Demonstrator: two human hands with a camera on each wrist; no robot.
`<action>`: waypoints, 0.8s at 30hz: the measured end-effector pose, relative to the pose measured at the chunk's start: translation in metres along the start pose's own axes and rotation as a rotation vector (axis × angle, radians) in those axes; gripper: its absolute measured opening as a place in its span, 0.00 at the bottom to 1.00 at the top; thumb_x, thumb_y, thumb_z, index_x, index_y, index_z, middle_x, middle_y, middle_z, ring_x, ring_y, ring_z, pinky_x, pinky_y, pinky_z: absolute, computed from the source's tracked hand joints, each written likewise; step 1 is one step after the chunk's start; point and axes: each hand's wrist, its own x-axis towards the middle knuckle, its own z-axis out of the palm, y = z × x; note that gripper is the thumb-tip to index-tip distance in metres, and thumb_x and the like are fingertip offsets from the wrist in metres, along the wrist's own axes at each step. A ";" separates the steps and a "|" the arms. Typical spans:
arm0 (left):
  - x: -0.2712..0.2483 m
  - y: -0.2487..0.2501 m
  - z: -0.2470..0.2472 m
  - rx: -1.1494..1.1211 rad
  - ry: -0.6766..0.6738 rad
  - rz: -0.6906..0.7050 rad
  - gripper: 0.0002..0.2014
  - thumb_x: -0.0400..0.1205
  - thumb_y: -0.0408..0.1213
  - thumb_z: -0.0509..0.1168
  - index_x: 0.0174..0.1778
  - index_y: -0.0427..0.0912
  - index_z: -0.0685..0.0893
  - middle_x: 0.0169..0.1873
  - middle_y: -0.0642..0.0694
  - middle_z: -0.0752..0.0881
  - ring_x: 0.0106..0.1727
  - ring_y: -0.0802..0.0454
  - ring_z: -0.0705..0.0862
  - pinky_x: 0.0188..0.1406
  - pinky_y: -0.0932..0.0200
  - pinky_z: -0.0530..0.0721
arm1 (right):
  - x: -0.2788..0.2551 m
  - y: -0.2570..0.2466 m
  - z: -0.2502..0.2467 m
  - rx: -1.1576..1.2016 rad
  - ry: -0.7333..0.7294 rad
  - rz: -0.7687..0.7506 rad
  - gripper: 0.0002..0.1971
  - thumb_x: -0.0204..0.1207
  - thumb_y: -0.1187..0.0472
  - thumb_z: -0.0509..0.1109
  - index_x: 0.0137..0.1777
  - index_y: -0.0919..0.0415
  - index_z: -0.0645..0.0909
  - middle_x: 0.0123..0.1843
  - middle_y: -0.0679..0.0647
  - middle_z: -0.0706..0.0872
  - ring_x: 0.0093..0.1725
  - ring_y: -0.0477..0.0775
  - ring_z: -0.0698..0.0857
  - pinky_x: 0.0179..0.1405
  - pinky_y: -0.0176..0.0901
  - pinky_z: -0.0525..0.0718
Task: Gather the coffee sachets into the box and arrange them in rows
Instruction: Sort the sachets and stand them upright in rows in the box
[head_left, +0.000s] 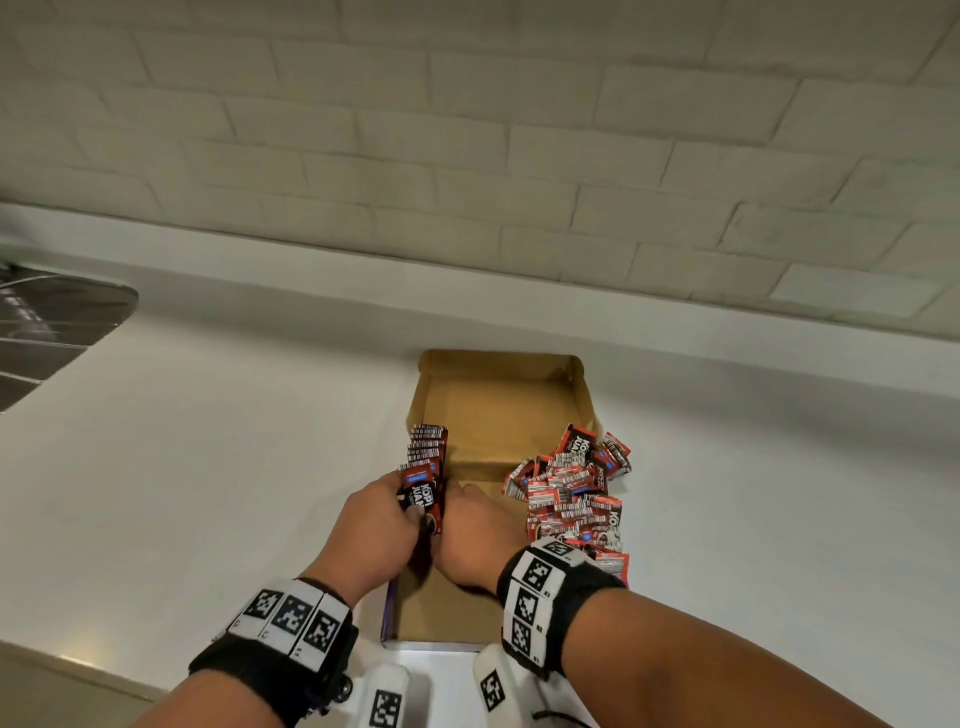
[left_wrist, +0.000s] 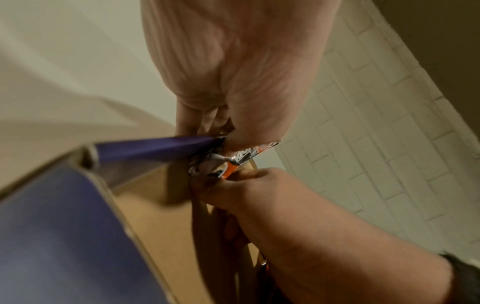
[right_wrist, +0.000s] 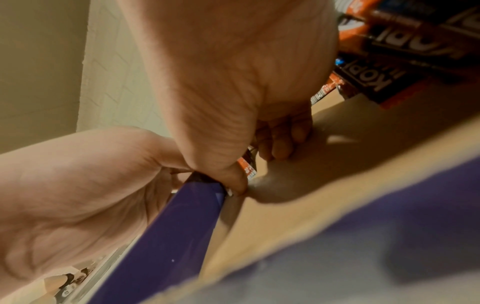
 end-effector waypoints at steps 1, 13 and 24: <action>0.000 0.002 0.002 -0.001 -0.005 0.001 0.18 0.84 0.32 0.65 0.71 0.47 0.82 0.57 0.43 0.91 0.57 0.44 0.87 0.50 0.64 0.75 | -0.001 0.003 -0.001 0.003 0.001 0.003 0.25 0.82 0.51 0.66 0.76 0.60 0.70 0.68 0.61 0.80 0.65 0.64 0.84 0.61 0.54 0.85; -0.003 0.009 0.004 0.014 -0.035 0.027 0.19 0.86 0.32 0.64 0.74 0.46 0.79 0.57 0.42 0.90 0.55 0.45 0.87 0.48 0.63 0.74 | -0.004 0.006 -0.003 -0.037 -0.045 -0.003 0.30 0.79 0.54 0.68 0.78 0.62 0.68 0.71 0.61 0.77 0.67 0.65 0.83 0.64 0.56 0.85; -0.003 0.007 0.004 0.013 -0.046 0.020 0.21 0.84 0.34 0.68 0.74 0.48 0.79 0.59 0.45 0.90 0.59 0.47 0.87 0.55 0.63 0.78 | -0.004 0.009 -0.001 -0.019 -0.022 -0.019 0.27 0.80 0.52 0.65 0.76 0.62 0.69 0.69 0.62 0.78 0.66 0.66 0.84 0.62 0.54 0.84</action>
